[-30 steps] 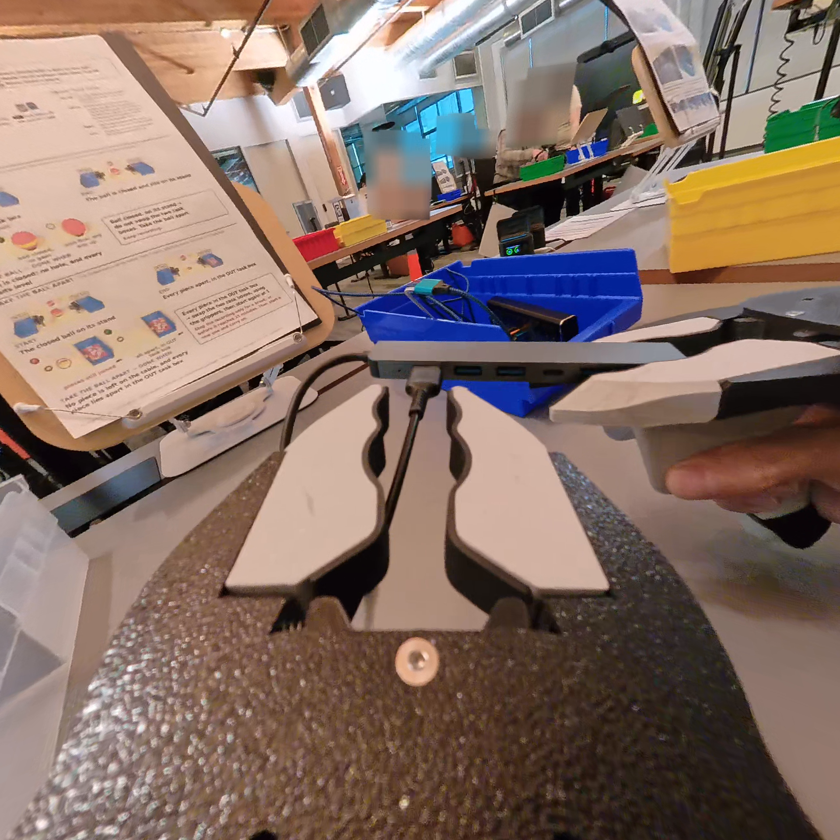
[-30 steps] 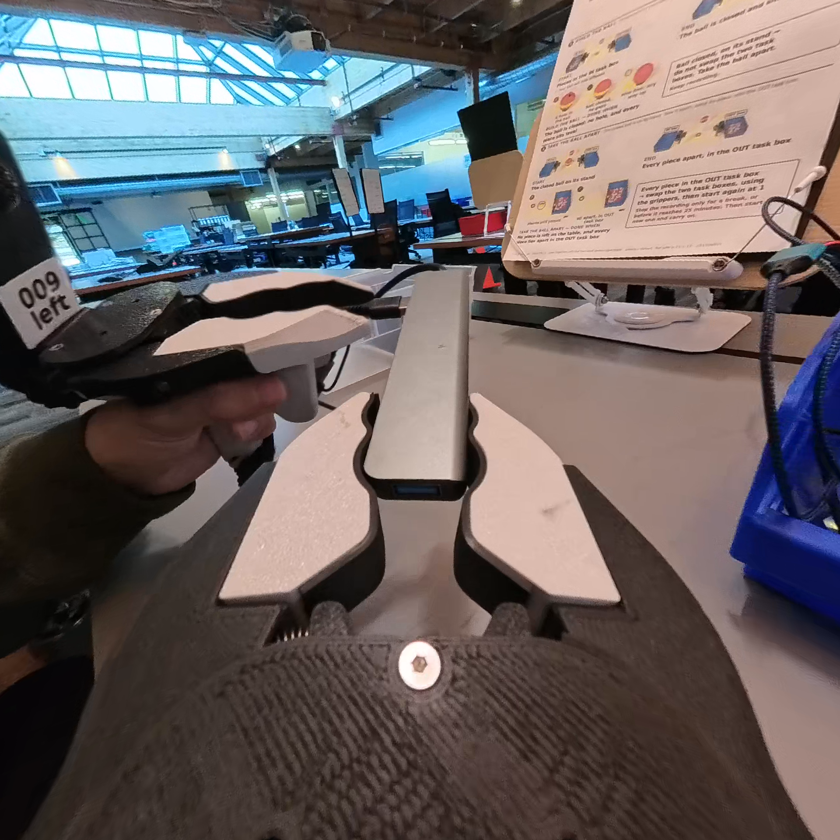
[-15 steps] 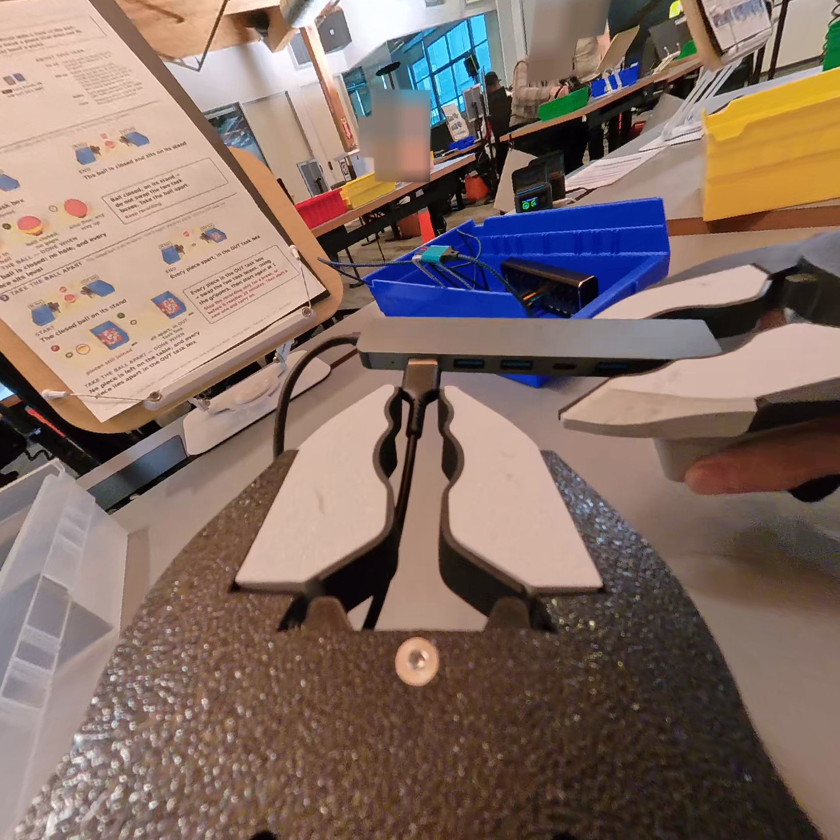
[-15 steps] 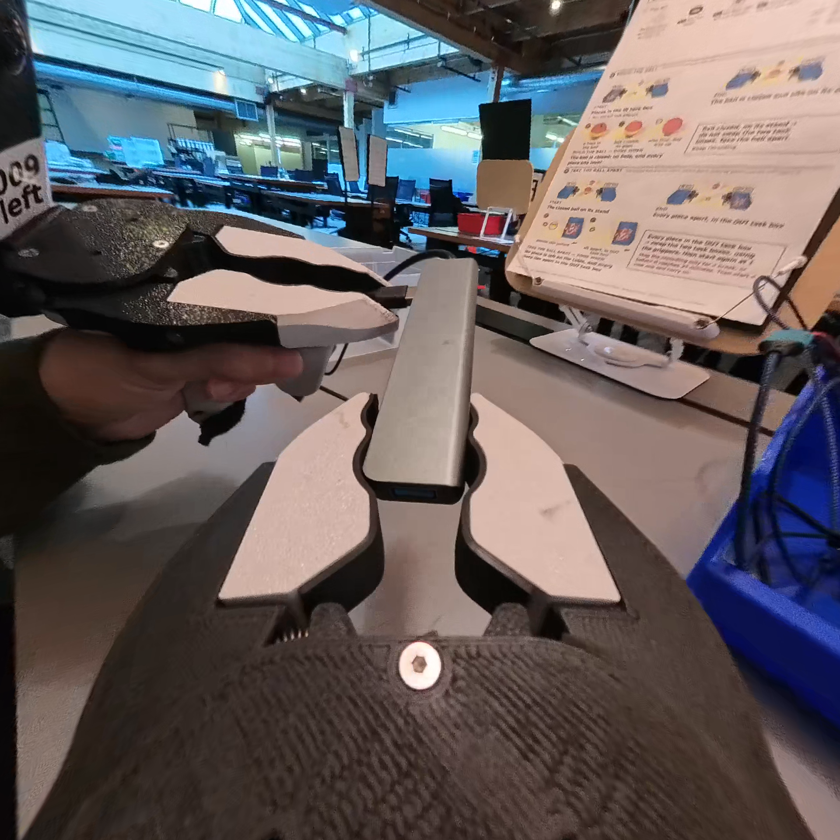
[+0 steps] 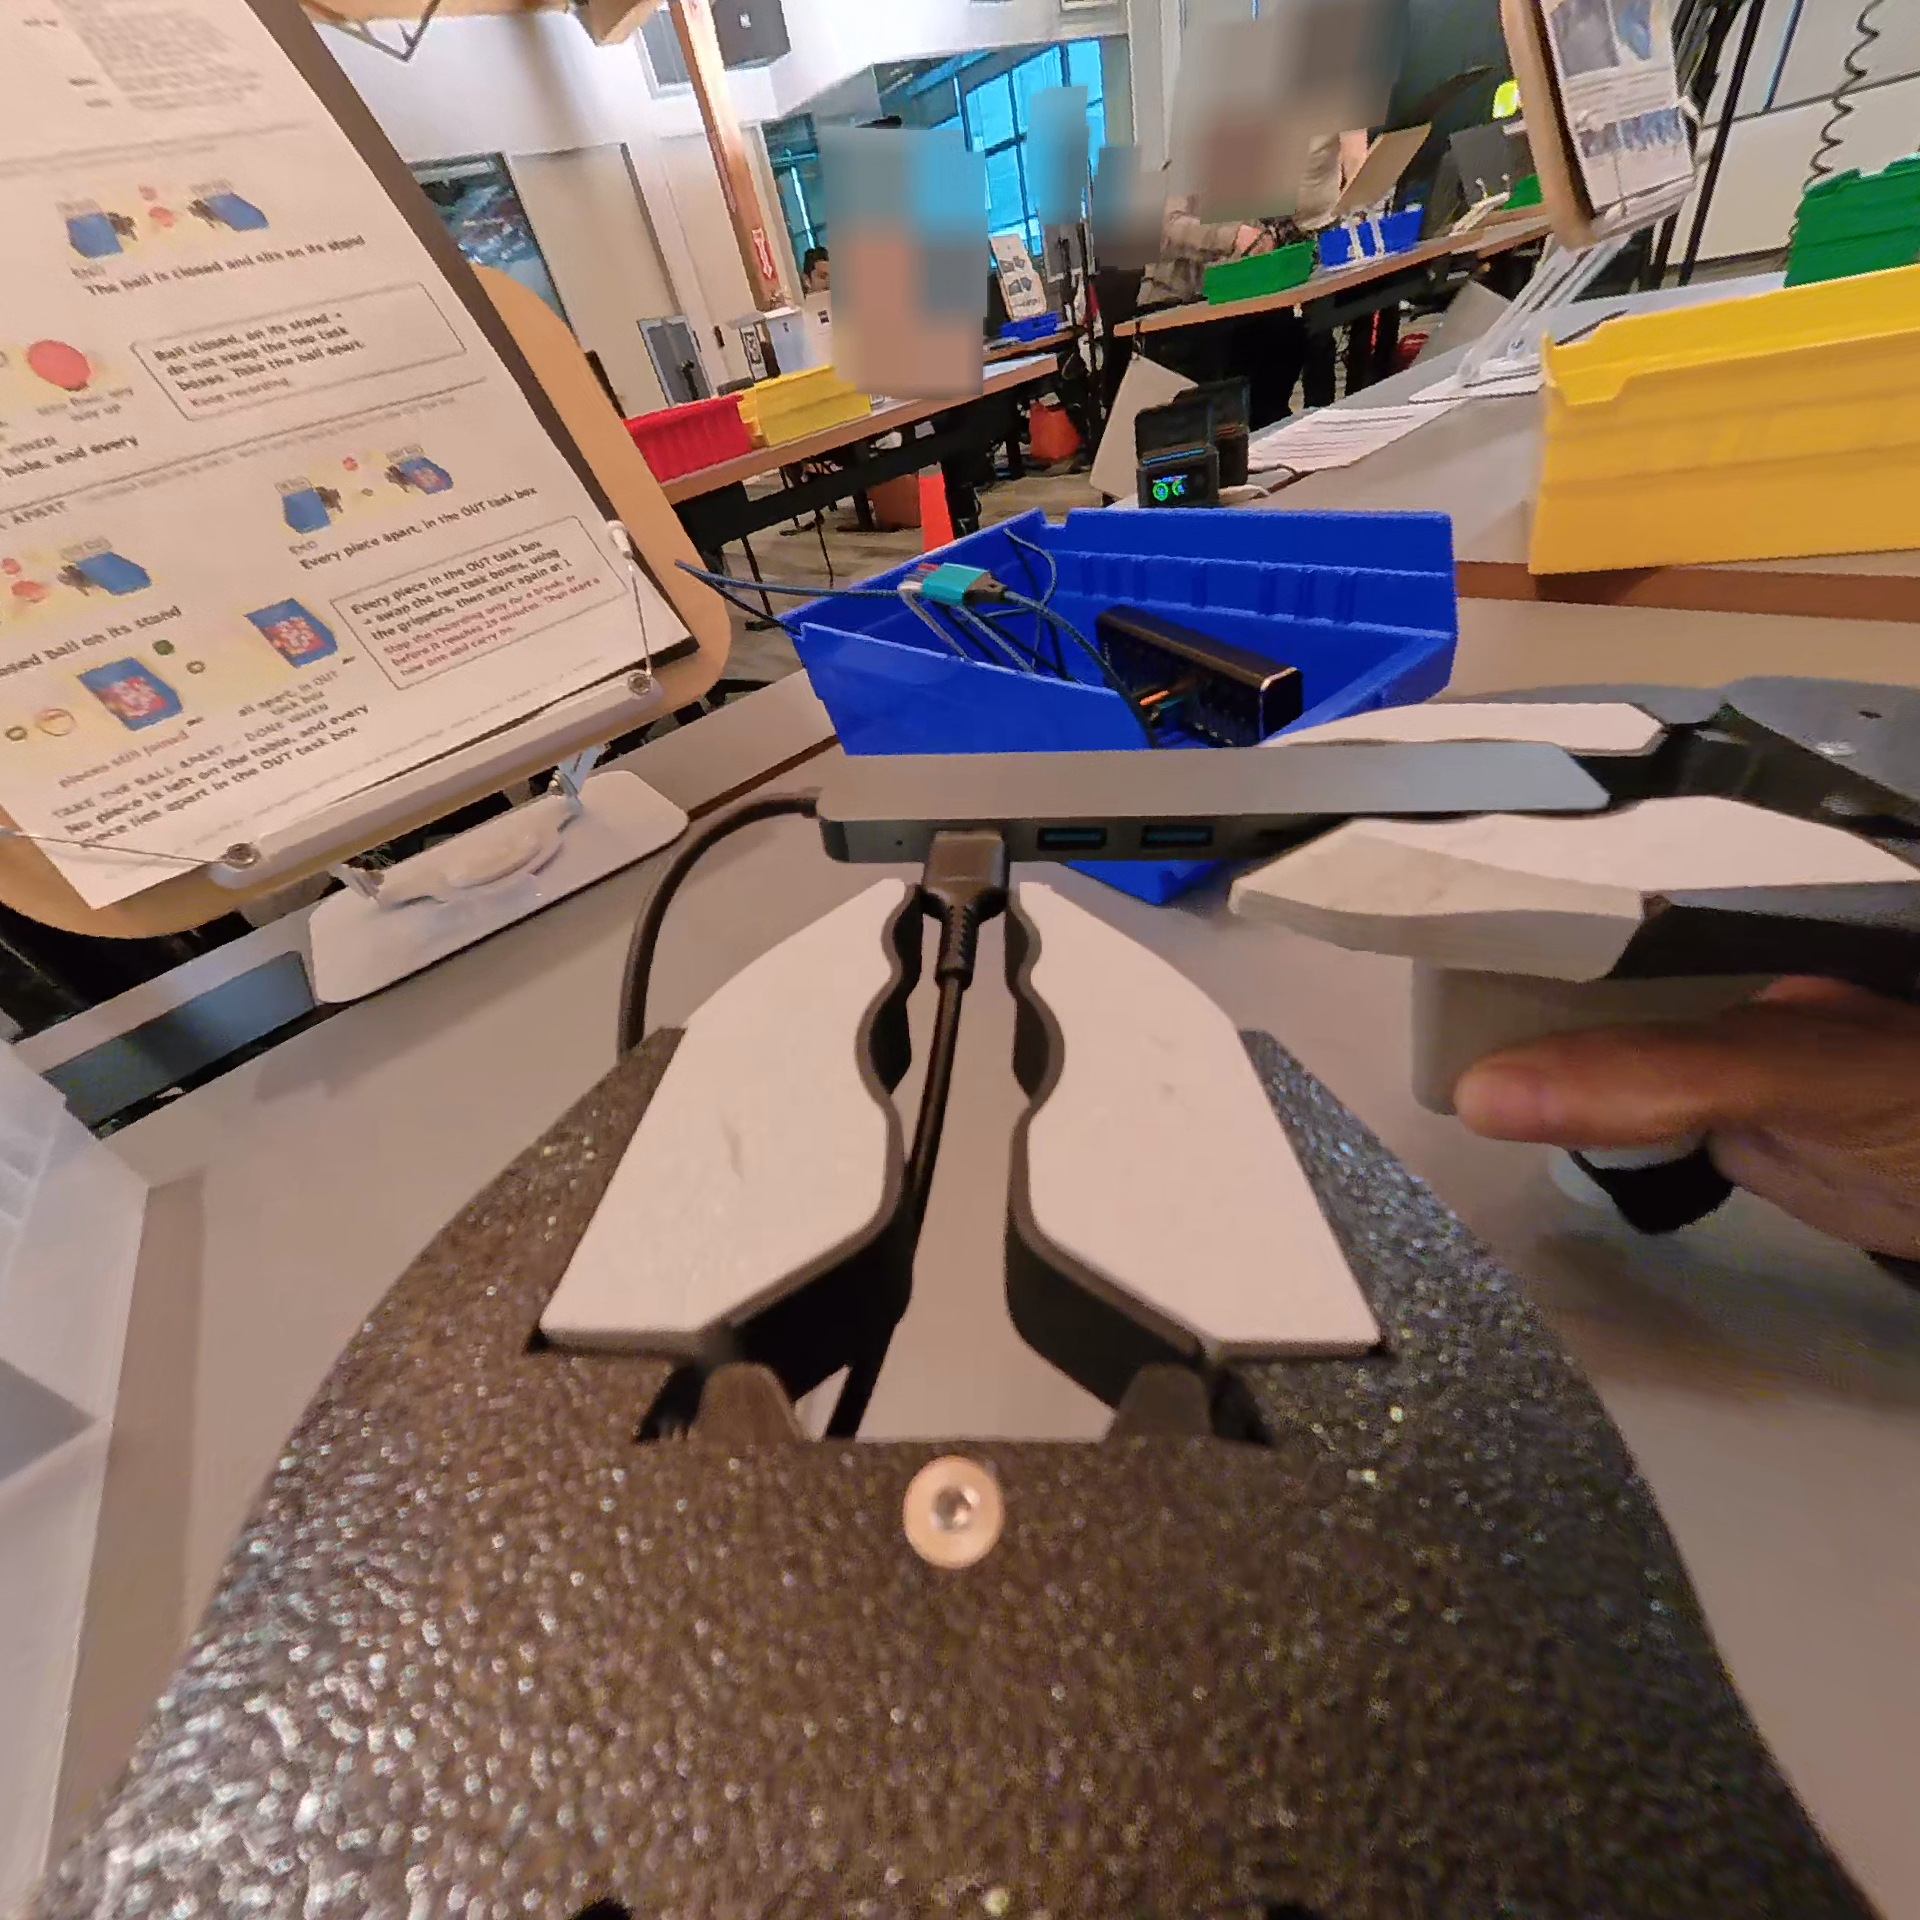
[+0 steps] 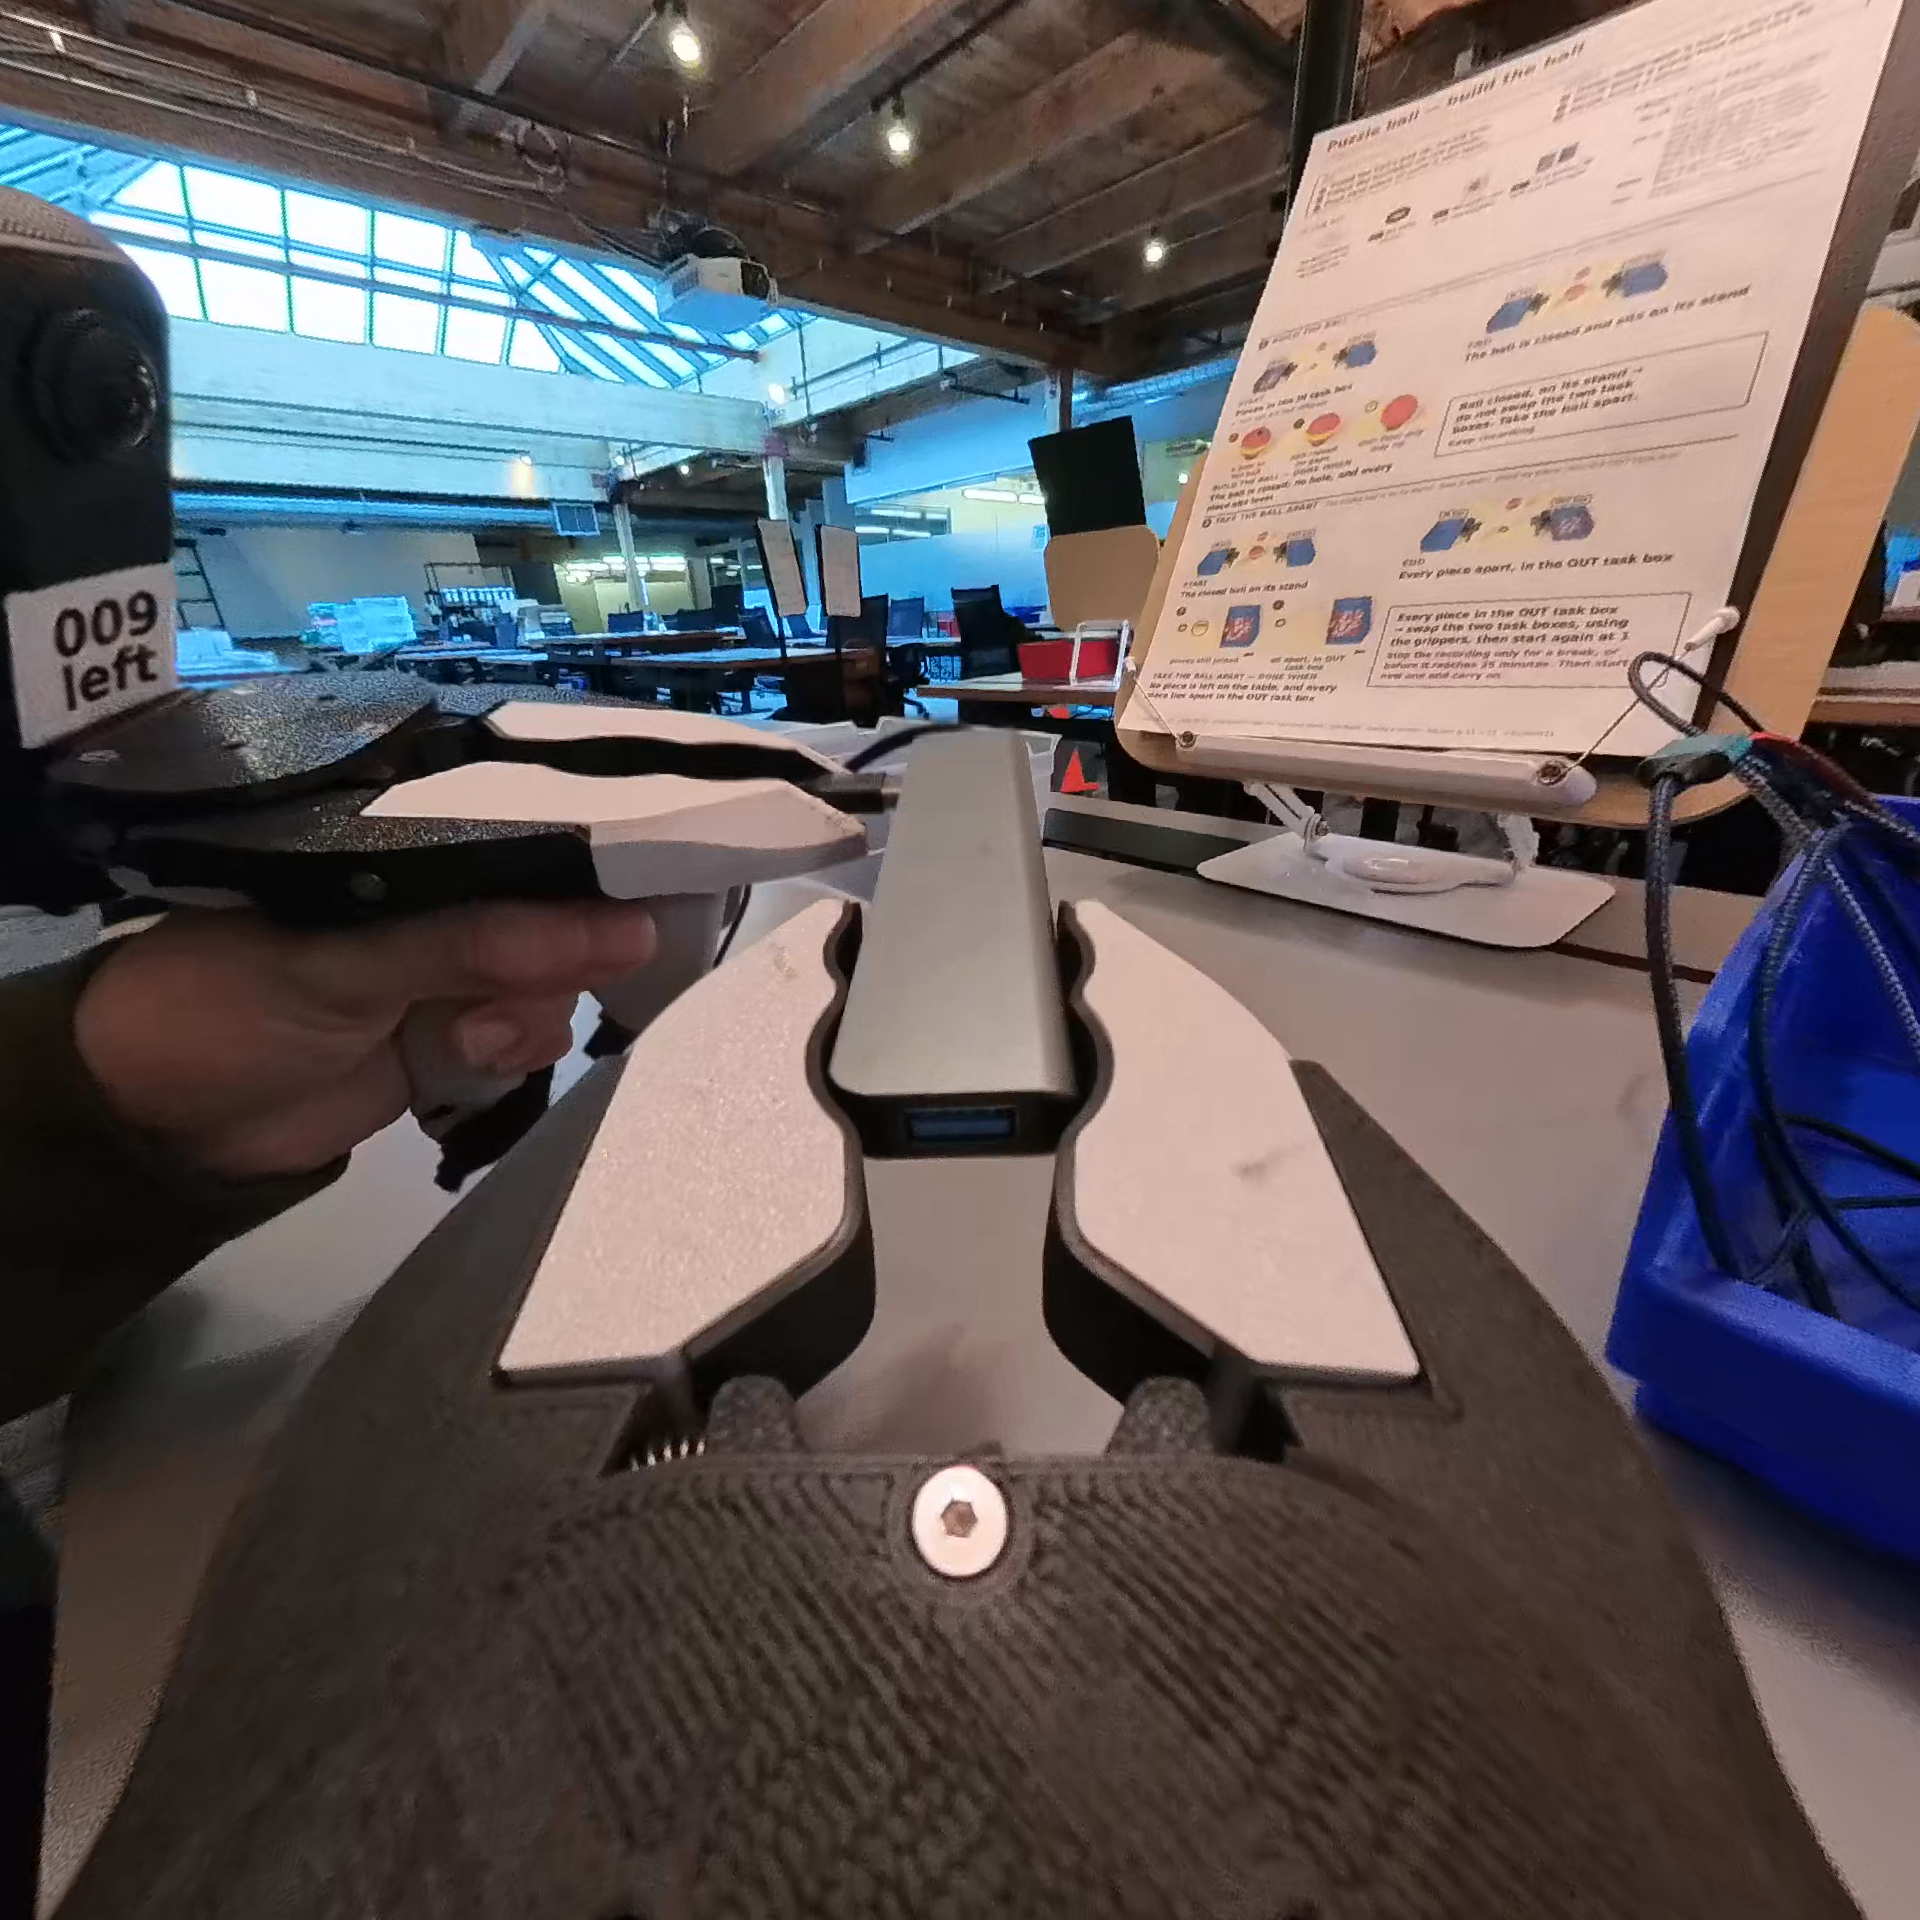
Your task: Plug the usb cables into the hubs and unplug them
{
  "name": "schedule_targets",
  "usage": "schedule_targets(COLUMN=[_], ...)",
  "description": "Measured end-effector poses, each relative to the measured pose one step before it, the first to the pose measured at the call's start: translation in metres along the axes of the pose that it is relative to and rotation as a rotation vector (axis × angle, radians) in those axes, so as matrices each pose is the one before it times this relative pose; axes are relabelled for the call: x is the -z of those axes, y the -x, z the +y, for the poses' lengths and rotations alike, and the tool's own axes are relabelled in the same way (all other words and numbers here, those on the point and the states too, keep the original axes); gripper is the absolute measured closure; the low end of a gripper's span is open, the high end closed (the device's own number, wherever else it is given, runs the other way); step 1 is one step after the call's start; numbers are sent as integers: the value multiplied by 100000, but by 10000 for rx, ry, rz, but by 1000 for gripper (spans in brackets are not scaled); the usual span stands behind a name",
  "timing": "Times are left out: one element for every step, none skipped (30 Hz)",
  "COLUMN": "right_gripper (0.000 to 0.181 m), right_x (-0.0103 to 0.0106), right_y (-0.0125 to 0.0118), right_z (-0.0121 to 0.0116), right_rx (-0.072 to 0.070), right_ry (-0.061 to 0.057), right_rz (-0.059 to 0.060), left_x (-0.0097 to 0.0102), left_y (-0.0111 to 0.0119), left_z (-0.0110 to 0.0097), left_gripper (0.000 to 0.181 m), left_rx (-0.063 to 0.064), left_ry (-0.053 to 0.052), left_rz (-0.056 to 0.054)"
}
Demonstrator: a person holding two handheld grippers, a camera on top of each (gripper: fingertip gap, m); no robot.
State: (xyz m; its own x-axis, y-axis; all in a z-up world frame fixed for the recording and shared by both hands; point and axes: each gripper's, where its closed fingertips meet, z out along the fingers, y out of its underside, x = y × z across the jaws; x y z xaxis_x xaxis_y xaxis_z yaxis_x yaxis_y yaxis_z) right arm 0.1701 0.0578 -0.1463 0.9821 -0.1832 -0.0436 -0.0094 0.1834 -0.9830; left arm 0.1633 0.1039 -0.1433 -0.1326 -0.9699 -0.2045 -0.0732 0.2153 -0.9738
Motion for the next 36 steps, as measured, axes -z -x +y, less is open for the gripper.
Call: schedule_targets(right_gripper=[145,146,146,146,146,146,146,146,147,147,147,147,147,147,147,146,146,146,146,146,146,146,146,146,146,146,146,146,146,146,146,147,147,147,147,147], right_x=[75,16,-25,38,77,22,-41,7,16,0,23,36,36,57,-15,-57,-77,-63,-64,-61,4,-21,-30,62,54,47,14,3,-7,27,134,232,337,425,483,532], right_y=[-89,-9,32,-15,9,21,-11,3,-4,21,-19,-20,-24,-14,0,34,65,77,260,48,-18,-1,-26,-85,-92,-102,-72,-38,-164,-382,-502,-697,-962,-1027,-974,-1073], right_z=[-210,-2,92,-51,-194,-28,167,17,-20,65,31,38,-4,-45,90,179,234,123,57,183,101,165,107,-42,-3,-75,-134,-160,-155,-90,-256,-403,-528,-730,-1004,-1242], right_rx=[111,141,79,50,100,102,43,-13,39,-1,-65,6,13,22,40,120,194,116,-53,-30,137,148,1,-111,-155,-119,-7,80,120,131,98,16,-8,-73,-149,-81], right_ry=[-154,5,74,-31,-125,5,145,27,-5,80,87,94,64,24,114,156,163,78,43,127,80,137,76,-69,-66,-76,-98,-82,-16,83,-9,-77,-120,-188,-260,-323], right_rz=[83,22,-9,22,30,18,-1,-26,-14,-47,-81,-96,-100,-48,-4,31,42,12,-197,-79,23,26,-95,-86,-30,25,73,101,210,294,222,213,287,254,166,277], left_x=[-24,16,2,-13,-34,-32,-23,-23,-23,-10,-1,-15,0,-11,-14,-28,-21,-6,10,54,-2,-59,-37,-38,-49,-75,-35,30,55,90,140,241,340,411,480,519], left_y=[-151,-72,-50,-11,-63,-45,26,7,-37,-12,-34,-41,-44,-63,-3,72,87,55,31,95,5,2,7,-68,-82,-125,-87,13,-15,-112,-85,-35,-69,-64,44,190], left_z=[-12,-88,-32,28,80,89,84,90,31,48,44,48,-16,-68,8,199,260,97,-5,-104,46,177,133,-5,-89,-68,-148,-191,-172,-297,-490,-702,-904,-1097,-1160,-1183], left_gripper=[167,167,167,167,167,167,167,167,167,167,167,167,167,167,167,167,167,167,167,168,167,167,167,167,167,167,167,167,165,161,155,148,143,140,138,138], left_rx=[-30,-10,-24,-17,22,56,56,28,34,38,4,4,41,15,-94,-208,-193,-27,78,93,57,17,-5,19,69,26,-56,-84,-55,25,122,149,122,103,93,79], left_ry=[61,-23,13,50,70,58,42,33,3,34,30,28,-10,-46,21,144,179,49,-42,-113,-3,108,46,-77,-105,-63,-102,-127,-83,-117,-168,-217,-277,-358,-386,-390], left_rz=[52,-11,-10,13,70,48,6,24,47,23,18,15,-5,-8,-51,-88,-95,-63,-32,-23,67,49,6,39,31,35,18,-44,18,106,108,81,113,131,66,-27])
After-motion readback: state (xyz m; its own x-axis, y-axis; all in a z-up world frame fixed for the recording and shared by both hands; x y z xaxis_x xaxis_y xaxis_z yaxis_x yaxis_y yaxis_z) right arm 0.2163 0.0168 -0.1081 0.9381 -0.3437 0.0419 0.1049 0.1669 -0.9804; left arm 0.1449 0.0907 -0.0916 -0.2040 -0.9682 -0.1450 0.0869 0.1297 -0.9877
